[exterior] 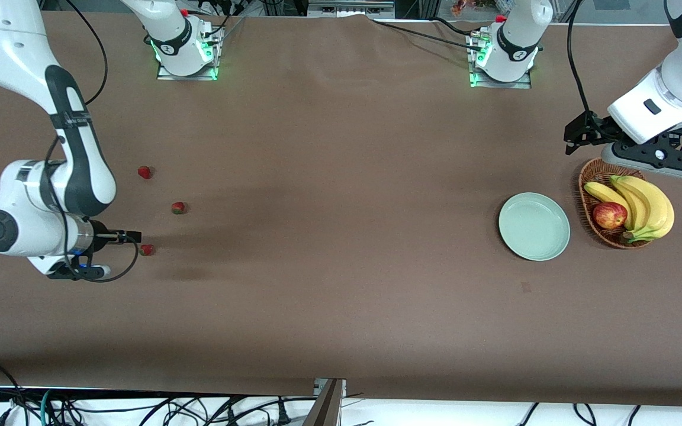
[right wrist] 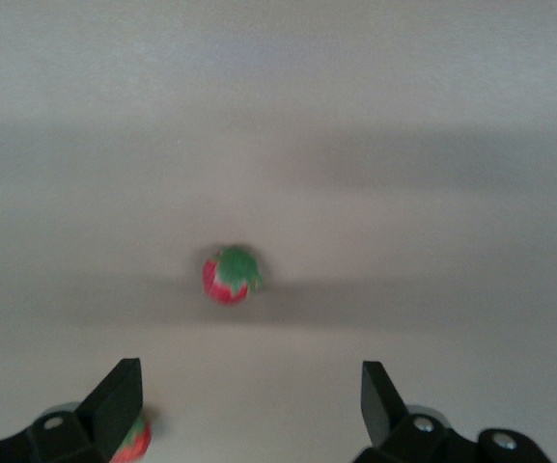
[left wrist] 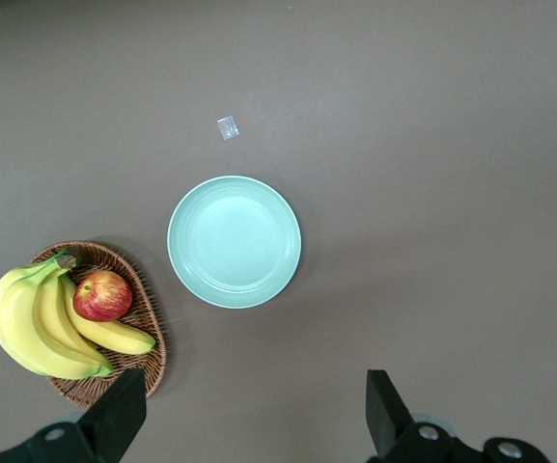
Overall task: Collect all strawberries into plate
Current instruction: 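Grasp the strawberry with the right gripper, then carry the strawberry toward the plate and set it on the table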
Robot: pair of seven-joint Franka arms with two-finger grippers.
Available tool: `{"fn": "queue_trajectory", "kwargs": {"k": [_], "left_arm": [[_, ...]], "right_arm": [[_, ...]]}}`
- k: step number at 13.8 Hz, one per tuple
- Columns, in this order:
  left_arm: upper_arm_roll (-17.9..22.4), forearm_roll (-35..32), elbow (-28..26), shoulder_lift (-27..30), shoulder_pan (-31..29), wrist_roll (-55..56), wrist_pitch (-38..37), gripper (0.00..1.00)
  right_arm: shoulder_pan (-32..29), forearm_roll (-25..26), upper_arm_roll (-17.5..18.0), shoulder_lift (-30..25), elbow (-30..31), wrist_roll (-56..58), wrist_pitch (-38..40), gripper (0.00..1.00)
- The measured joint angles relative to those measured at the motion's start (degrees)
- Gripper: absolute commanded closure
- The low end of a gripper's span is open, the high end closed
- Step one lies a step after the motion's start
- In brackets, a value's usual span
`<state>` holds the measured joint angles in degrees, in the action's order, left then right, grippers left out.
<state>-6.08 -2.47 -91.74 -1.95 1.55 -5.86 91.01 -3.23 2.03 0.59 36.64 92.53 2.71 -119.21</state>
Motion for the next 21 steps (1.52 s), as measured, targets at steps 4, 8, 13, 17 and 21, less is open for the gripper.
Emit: {"fn": "queue_trajectory", "kwargs": {"k": [4,8,13,17,21], "left_arm": [[-0.05,0.0,0.0,0.0,0.05,0.0,0.0,0.0],[-0.05,0.0,0.0,0.0,0.05,0.0,0.0,0.0],[-0.05,0.0,0.0,0.0,0.05,0.0,0.0,0.0],[-0.05,0.0,0.0,0.0,0.05,0.0,0.0,0.0],[-0.05,0.0,0.0,0.0,0.04,0.0,0.0,0.0]], "right_arm": [[0.01,0.0,0.02,1.18,4.57,-0.05,-9.13,0.0],[0.1,0.0,0.11,1.86,6.07,-0.1,-12.18,0.02],[0.25,0.0,0.15,2.78,6.43,-0.12,-14.31,0.7],[0.29,0.0,0.22,2.79,6.4,-0.12,-14.44,0.92],[0.45,-0.01,3.88,1.79,3.57,-0.16,-11.52,0.92]]}}
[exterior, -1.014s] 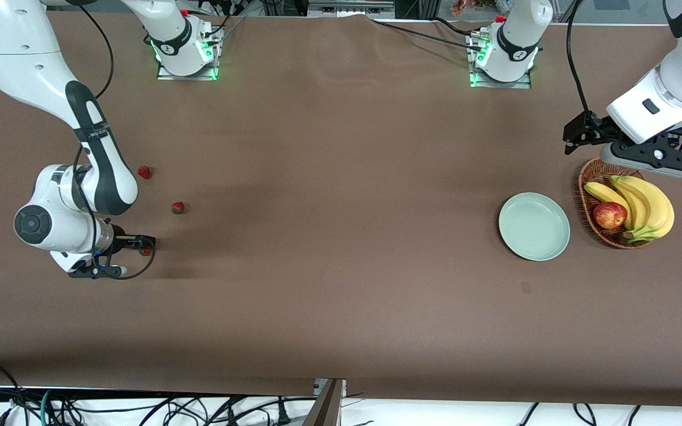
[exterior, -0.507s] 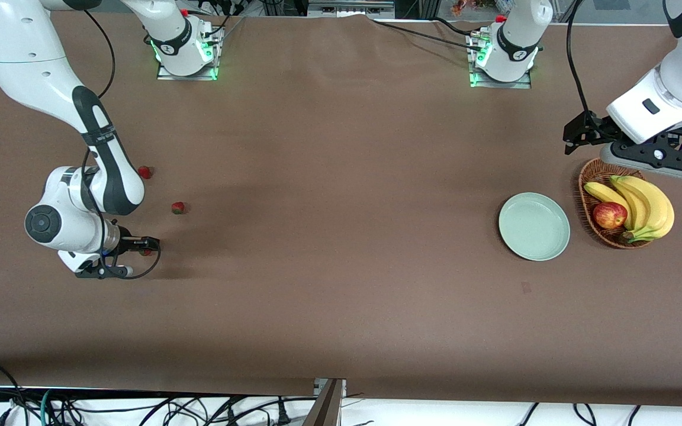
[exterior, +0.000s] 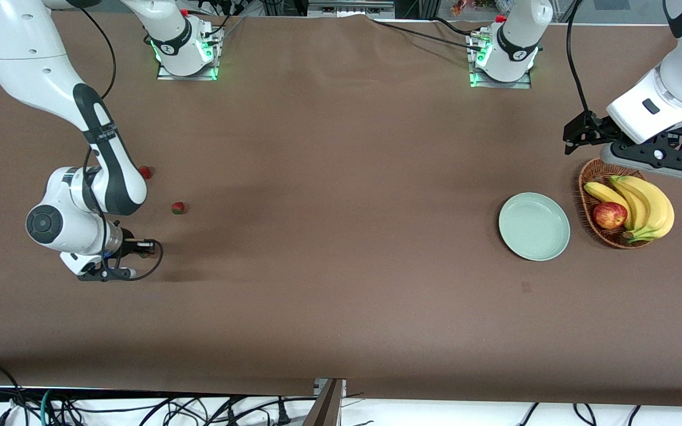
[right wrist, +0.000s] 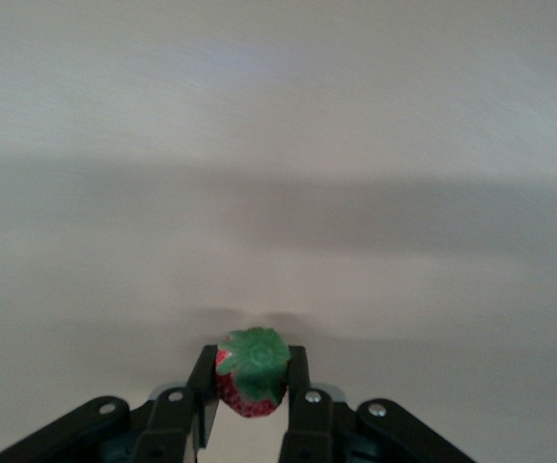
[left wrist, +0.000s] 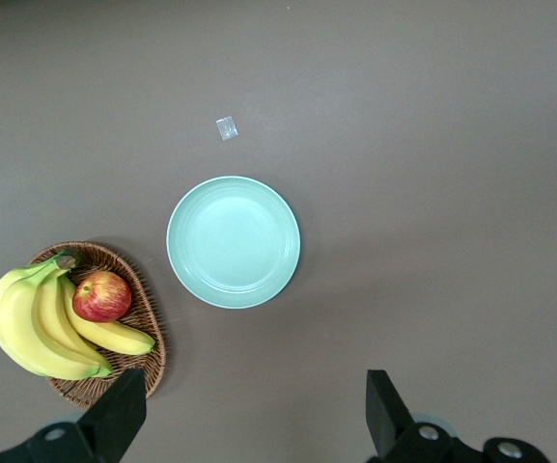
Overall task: Collect all strawberries into plate
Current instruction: 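Carry the strawberry toward the plate and set it on the table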
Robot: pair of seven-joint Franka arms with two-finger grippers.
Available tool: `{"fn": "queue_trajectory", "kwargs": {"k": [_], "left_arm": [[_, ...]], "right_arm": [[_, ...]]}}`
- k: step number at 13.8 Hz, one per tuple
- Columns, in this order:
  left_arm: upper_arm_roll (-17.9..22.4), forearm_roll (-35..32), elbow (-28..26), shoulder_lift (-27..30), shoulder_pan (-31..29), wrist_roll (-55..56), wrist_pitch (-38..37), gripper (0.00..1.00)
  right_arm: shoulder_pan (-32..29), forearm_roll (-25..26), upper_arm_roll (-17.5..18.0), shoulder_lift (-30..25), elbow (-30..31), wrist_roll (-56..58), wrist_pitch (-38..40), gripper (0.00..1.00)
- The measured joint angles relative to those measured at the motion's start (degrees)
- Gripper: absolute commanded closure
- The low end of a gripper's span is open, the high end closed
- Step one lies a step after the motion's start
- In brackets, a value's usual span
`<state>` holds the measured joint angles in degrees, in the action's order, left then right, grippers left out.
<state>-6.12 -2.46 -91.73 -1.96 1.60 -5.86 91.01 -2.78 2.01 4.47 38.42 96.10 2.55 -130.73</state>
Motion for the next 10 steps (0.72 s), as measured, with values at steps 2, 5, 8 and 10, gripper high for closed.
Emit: {"fn": "queue_trajectory", "kwargs": {"k": [2,5,8,10], "left_arm": [[0.0,0.0,0.0,0.0,0.0,0.0,0.0,0.0],[0.0,0.0,0.0,0.0,-0.01,0.0,0.0,0.0],[0.0,0.0,0.0,0.0,-0.01,0.0,0.0,0.0],[0.01,0.0,0.0,0.0,-0.02,0.0,0.0,0.0]], "right_arm": [[2.32,-0.01,2.79,-1.16,-3.03,-3.42,3.55,0.91],[10.93,-0.04,3.5,-1.79,-4.95,-15.31,4.37,0.92],[19.55,-0.08,3.69,-1.2,-4.99,-30.58,2.59,0.92],[26.72,-0.12,3.77,0.03,-5.33,-42.61,-2.67,0.92]]}}
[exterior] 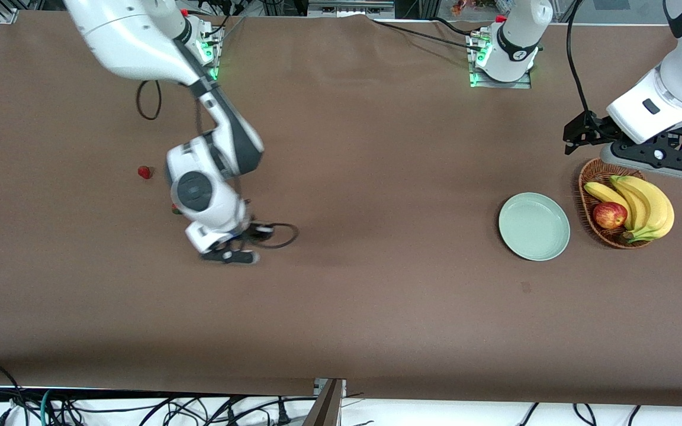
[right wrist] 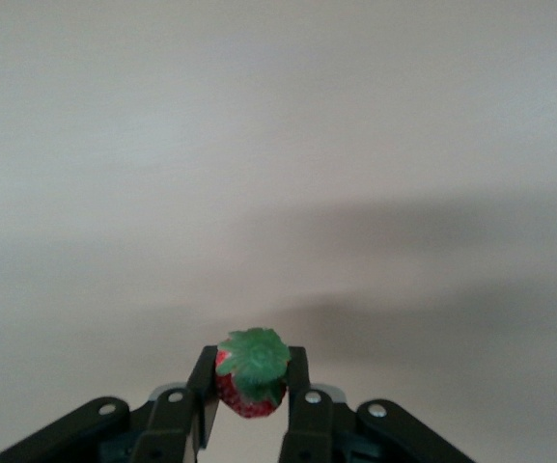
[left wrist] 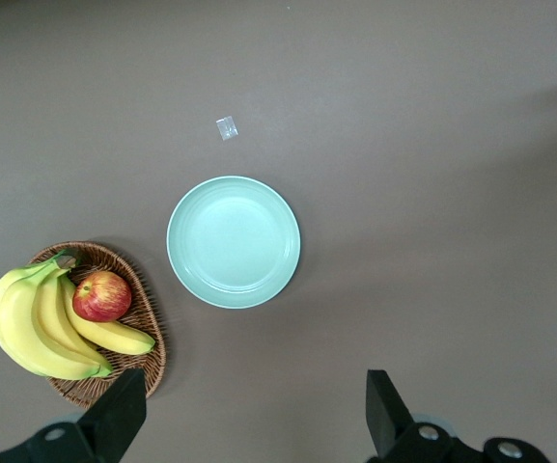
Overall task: Collect all strawberries into plate
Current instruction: 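Carry the strawberry toward the plate and set it on the table, then open the right gripper and withdraw while the left gripper reaches the strawberry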
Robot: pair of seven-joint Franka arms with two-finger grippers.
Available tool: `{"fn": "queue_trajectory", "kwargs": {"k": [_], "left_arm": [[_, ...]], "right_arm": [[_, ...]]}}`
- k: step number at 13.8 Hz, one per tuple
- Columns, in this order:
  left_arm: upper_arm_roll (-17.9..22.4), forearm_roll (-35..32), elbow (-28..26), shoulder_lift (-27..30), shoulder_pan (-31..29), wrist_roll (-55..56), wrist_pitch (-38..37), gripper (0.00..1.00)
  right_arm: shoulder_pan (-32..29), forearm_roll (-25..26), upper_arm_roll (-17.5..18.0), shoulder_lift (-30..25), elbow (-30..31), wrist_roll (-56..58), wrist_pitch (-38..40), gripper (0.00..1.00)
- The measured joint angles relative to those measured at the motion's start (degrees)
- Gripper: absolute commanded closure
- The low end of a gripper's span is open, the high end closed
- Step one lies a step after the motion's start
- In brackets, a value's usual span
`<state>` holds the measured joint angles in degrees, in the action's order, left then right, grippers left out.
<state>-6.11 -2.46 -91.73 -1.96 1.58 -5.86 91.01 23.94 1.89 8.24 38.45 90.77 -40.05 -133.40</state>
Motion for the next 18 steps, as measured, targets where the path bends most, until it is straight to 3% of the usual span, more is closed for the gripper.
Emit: {"fn": "queue_trajectory", "kwargs": {"k": [3,8,9,10,11,16,18], "left_arm": [[0.0,0.0,0.0,0.0,0.0,0.0,0.0,0.0],[0.01,0.0,0.01,0.0,0.0,0.0,0.0,0.0],[0.01,0.0,0.0,-0.01,0.0,0.0,0.0,0.0],[0.01,0.0,0.01,-0.01,0.0,0.0,0.0,0.0],[0.01,0.0,0.01,-0.01,0.01,0.0,0.0,0.0],[0.0,0.0,0.01,-0.01,0.02,0.0,0.0,0.0],[-0.03,0.0,0.01,-0.01,0.04,0.0,0.0,0.0]], "right_arm": [[9.64,0.0,-0.1,3.61,-3.7,-15.22,-6.0,0.92],[18.56,-0.01,-0.25,12.97,-12.39,-26.56,-15.87,0.9],[19.65,-0.01,-0.28,14.33,-13.02,-27.93,-17.93,0.81],[20.5,-0.01,-0.29,15.28,-13.42,-28.72,-19.23,0.6],[21.07,-0.01,-0.29,15.81,-13.72,-29.23,-19.85,0.01],[20.44,0.02,-1.96,15.76,-15.87,-29.01,-19.65,0.0],[17.82,0.06,-2.68,14.7,-16.72,-24.8,-15.96,0.0]]}}
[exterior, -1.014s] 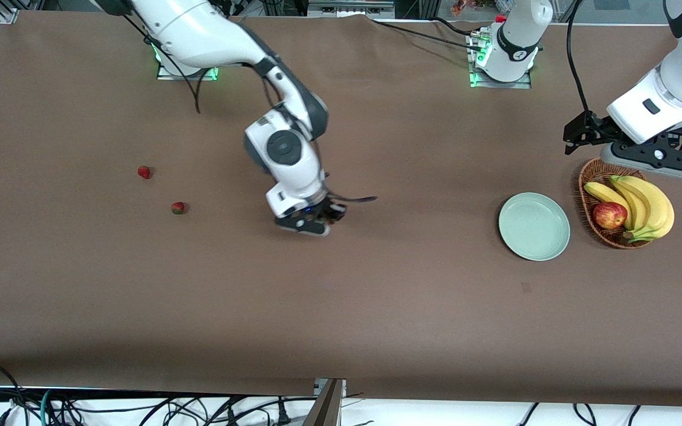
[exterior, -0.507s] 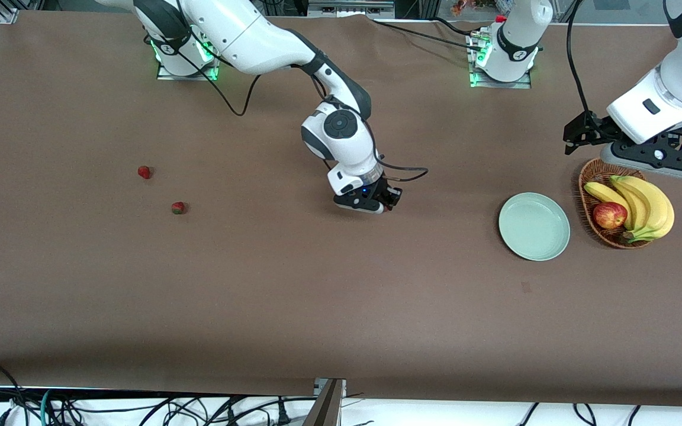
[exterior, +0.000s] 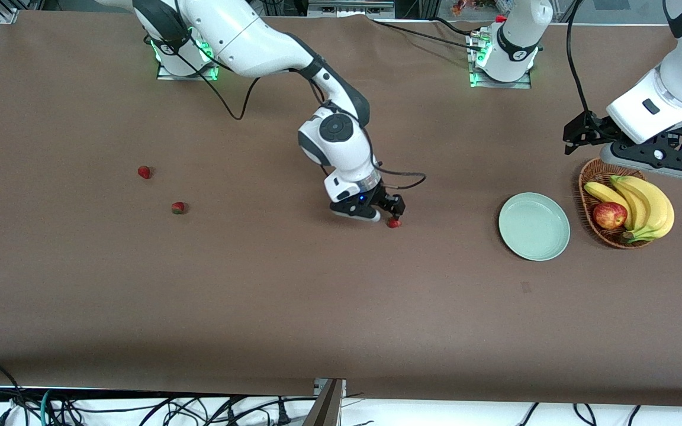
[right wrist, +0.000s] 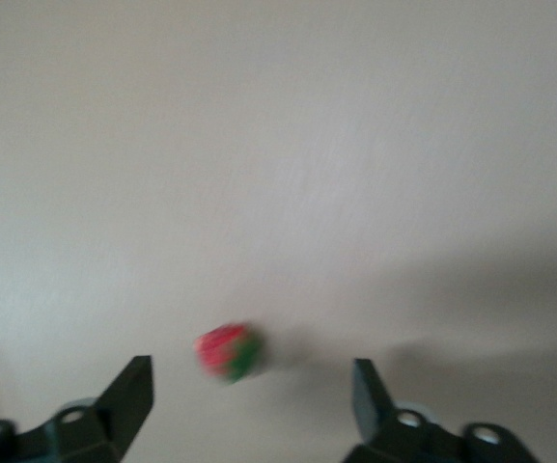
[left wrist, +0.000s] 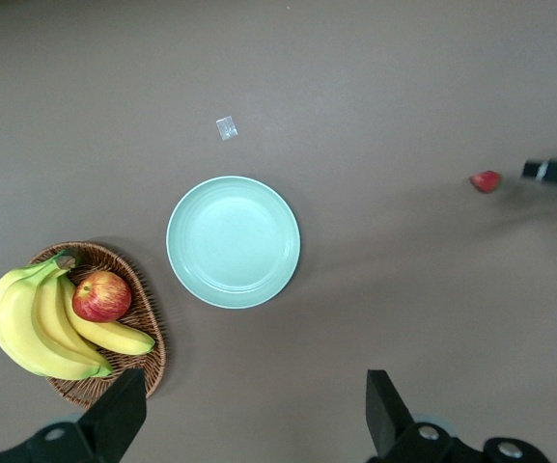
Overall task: Collect all strawberries into plate
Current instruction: 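Open the right gripper and withdraw while the left gripper reaches the strawberry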
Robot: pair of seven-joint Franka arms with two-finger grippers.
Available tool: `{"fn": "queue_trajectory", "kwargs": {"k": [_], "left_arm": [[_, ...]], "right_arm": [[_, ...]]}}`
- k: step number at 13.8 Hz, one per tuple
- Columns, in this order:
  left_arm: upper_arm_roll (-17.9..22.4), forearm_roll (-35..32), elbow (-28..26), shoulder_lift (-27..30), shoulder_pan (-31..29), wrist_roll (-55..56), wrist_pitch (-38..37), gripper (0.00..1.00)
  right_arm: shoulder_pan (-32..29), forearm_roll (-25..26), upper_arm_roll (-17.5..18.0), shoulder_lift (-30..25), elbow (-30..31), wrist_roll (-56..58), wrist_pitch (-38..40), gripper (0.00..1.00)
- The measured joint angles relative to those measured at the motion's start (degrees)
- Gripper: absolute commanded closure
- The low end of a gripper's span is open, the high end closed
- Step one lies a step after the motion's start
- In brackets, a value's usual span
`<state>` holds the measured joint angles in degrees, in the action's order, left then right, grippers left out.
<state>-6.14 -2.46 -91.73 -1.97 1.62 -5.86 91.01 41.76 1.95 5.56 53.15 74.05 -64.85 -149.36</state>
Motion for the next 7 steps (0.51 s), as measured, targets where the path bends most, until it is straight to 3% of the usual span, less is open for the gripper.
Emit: {"fn": "queue_trajectory", "kwargs": {"k": [7], "left_arm": [[-0.56,0.07,-0.21,-2.76,1.18,-0.08,-0.16,0.0]], "right_arm": [[-13.29,-0.03,-0.13,-4.9,-0.02,24.53,21.26,0.0]]}}
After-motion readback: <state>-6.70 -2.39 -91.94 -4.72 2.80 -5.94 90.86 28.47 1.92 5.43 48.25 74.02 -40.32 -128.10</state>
